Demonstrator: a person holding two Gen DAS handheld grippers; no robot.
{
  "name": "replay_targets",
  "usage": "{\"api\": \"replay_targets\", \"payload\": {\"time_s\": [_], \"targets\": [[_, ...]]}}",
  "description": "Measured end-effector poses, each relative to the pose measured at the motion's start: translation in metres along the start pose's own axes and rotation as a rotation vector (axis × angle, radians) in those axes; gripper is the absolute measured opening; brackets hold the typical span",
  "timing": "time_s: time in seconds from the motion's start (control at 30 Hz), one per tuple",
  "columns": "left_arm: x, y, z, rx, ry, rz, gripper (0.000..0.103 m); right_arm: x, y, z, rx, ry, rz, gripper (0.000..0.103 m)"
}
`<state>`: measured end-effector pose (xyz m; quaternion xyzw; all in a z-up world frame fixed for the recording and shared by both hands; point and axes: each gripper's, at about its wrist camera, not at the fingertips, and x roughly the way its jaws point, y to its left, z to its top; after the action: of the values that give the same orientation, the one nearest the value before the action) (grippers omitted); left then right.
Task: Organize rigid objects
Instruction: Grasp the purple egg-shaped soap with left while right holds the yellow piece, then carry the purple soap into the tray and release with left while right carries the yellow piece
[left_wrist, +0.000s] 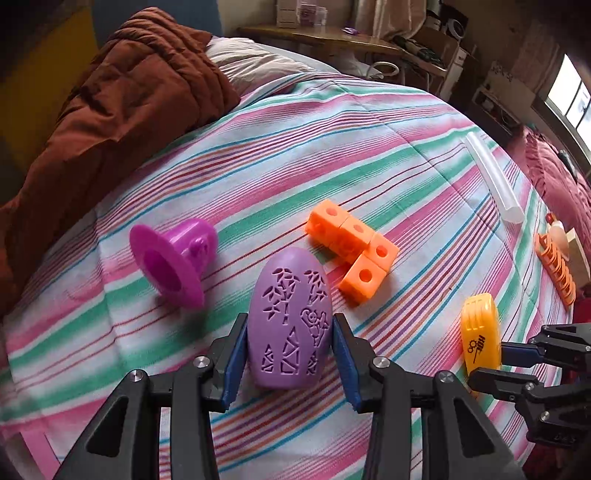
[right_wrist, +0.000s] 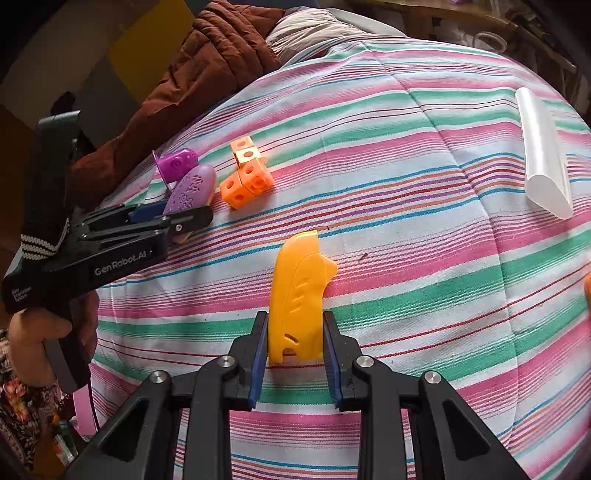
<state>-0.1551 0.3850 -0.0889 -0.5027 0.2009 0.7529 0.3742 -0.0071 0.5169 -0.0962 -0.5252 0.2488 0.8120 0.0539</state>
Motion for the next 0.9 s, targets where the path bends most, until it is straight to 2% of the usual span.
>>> {"api": "replay_targets", "payload": {"time_s": [0.23, 0.5, 0.67, 0.8, 0.9], "targets": [[-0.044, 0.008, -0.042, -0.099, -0.049, -0.047, 0.044, 0.0, 0.005, -0.004, -0.039, -0.023, -0.032, 0.028], [-0.094, 0.042, -0.087, -0.33, -0.12, -0.122, 0.044, 0.002, 0.014, -0.007, -0.084, -0.056, -0.079, 0.028], [-0.125, 0.082, -0.111, -0.445, -0.186, -0.084, 0.044, 0.0, 0.018, -0.01, -0.106, -0.078, -0.097, 0.028], [-0.151, 0.12, -0.137, -0.501, -0.233, -0.009, 0.044, -0.002, 0.025, -0.012, -0.107, -0.087, -0.027, 0.027], [-0.162, 0.153, -0.153, -0.557, -0.251, 0.045, 0.044, -0.008, 0.041, -0.016, -0.142, -0.11, -0.009, 0.027]]}}
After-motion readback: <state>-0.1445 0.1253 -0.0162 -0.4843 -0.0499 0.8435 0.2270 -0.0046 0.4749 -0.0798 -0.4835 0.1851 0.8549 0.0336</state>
